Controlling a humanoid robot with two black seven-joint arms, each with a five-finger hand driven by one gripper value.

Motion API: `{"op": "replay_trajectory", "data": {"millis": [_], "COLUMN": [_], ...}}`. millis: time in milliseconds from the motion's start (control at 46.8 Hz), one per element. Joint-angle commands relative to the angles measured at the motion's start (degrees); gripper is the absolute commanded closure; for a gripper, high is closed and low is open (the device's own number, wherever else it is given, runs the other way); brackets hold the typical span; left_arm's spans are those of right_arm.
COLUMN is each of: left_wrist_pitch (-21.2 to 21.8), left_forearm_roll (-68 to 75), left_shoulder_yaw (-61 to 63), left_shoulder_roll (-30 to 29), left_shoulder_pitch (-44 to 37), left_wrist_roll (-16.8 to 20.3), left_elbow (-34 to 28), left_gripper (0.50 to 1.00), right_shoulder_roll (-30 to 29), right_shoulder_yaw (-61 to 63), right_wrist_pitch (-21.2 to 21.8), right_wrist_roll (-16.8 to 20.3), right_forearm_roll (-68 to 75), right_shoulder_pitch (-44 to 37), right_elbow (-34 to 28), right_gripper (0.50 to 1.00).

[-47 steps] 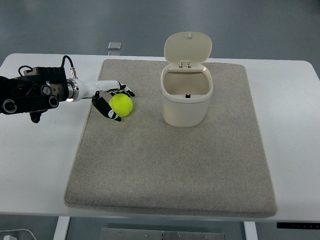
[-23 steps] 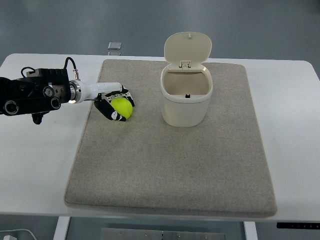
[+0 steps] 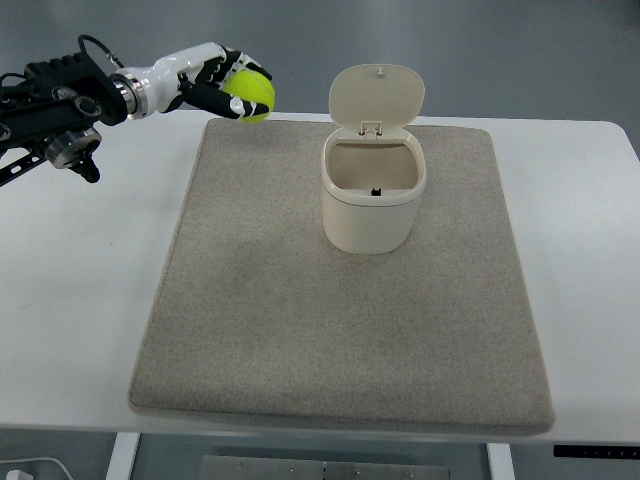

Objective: Put tennis ball into box with left hand
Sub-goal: 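Lift the tennis ball with the left hand and carry it above the bin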

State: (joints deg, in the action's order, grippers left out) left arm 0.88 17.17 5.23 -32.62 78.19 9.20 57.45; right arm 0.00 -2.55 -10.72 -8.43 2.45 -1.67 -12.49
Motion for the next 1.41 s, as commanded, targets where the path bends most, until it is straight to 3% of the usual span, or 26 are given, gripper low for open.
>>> {"op": "replay_trajectory", "data": {"millis": [0,128,256,513,833,983,1389], "left_wrist_pitch": [-0.71,-5.71,-8.09,-15.47,-18.55,-19.87,-20.04], "left_forearm_roll": [-2.84,-4.08,-4.08,-3.11,2.77,8.49,12.89], "left_shoulder_yaw": [-7.85,-20.77,-29.74,-33.09,-32.47,-30.72,-21.67], "left_shoulder_roll": [0.02,0.54,1.07,5.37,10.56,11.09,11.09], "left_shoulder_pitch": [-1.46,-3.84,-4.72,-3.66,-2.34,-3.05,-3.40], "left_wrist_roll": [0.47,2.14,3.02,4.78,5.74,5.57,5.57], "left_elbow": [-1.99,-4.19,-3.75,-2.00,3.36,7.41,10.58], "left_gripper": [1.000,1.000,1.000,1.000,1.000,1.000,1.000], "right_shoulder_roll": [0.00,0.00,0.00,0.00,0.00,0.00,0.00], "right_shoulder_yaw": [0.00,0.00,0.00,0.00,0.00,0.00,0.00], "right_wrist_pitch": [0.00,0.00,0.00,0.00,0.00,0.00,0.00], "right_wrist_roll": [-0.01,0.08,-0.01,-0.01,-0.01,-0.01,-0.01], "right_forearm_roll": [0.01,0.01,0.01,0.01,0.01,0.01,0.01], "right_shoulder_pitch": [0.00,0.00,0.00,0.00,0.00,0.00,0.00], "right_elbow": [0.00,0.00,0.00,0.00,0.00,0.00,0.00], "right_gripper": [0.562,0.562,0.562,0.562,0.562,0.562,0.562]}}
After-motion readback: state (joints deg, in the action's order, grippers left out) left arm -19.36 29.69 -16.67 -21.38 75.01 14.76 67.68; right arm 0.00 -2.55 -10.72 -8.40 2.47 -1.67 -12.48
